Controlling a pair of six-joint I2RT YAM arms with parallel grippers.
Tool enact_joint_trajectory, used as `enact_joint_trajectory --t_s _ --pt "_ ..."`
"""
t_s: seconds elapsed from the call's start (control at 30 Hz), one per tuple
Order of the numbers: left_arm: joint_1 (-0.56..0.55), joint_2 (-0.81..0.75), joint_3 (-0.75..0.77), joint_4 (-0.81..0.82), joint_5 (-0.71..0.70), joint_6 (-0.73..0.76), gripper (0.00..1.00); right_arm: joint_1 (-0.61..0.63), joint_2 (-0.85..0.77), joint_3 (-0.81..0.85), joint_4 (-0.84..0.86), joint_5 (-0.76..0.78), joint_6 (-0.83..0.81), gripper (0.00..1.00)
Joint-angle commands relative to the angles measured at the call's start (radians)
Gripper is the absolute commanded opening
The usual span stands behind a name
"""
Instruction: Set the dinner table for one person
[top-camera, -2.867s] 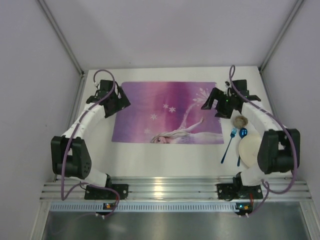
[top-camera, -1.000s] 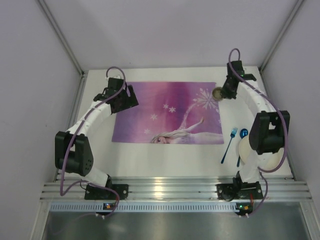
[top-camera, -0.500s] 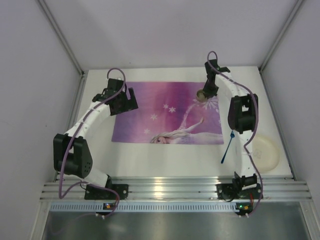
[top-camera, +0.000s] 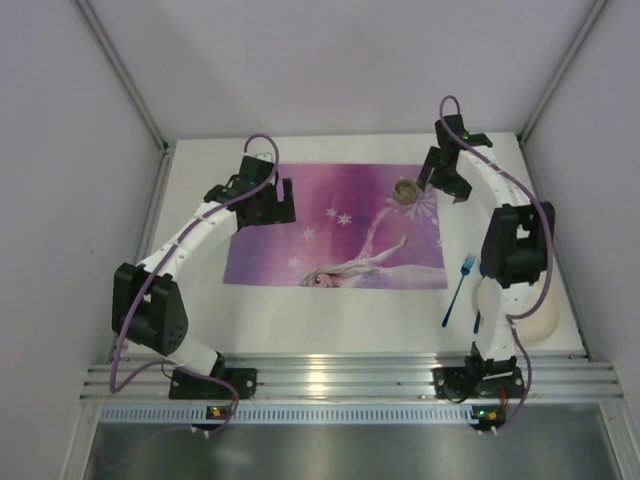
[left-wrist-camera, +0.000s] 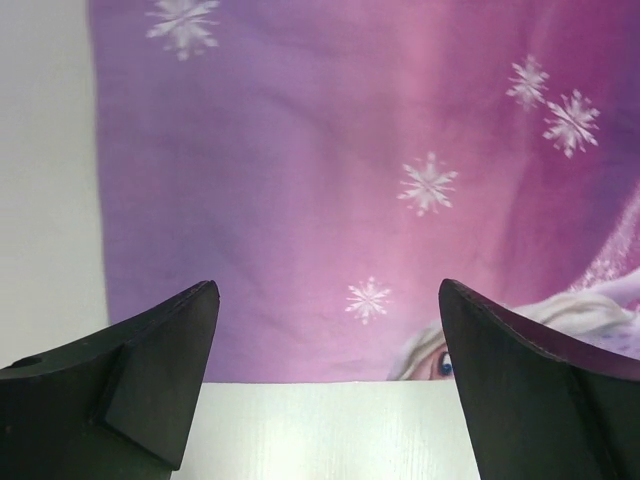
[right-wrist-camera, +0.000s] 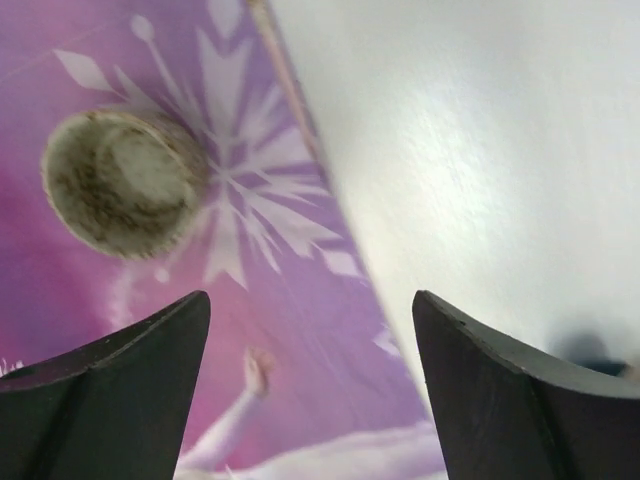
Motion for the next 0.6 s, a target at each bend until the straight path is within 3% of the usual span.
enact_joint_trajectory --t_s 0.0,0.1,0.23,0.37,0.57 --pt "-0.121 0.035 0.072 0.003 -0.038 0.039 0.98 -0.064 -0.307 -0.135 -0.013 0.07 -0.059 0.83" --pt "-0.221 0.089 0.108 0.003 -0.048 0.017 0.99 -0.118 -0.497 -0.382 0.027 0.059 -0.056 0.98" --pt "-0.322 0.165 0.159 0.026 -0.013 -0.029 0.99 -0.265 -0.639 -0.684 0.044 0.064 -0.043 1.0" --pt "-0.413 0.216 0.208 0.031 0.019 -0.033 0.97 -0.394 -0.642 -0.779 0.051 0.065 -0.048 1.0" --pt "-0.448 0.221 0.213 0.007 0.039 -0.043 0.95 -0.508 -0.584 -0.797 0.114 0.041 -0.043 1.0"
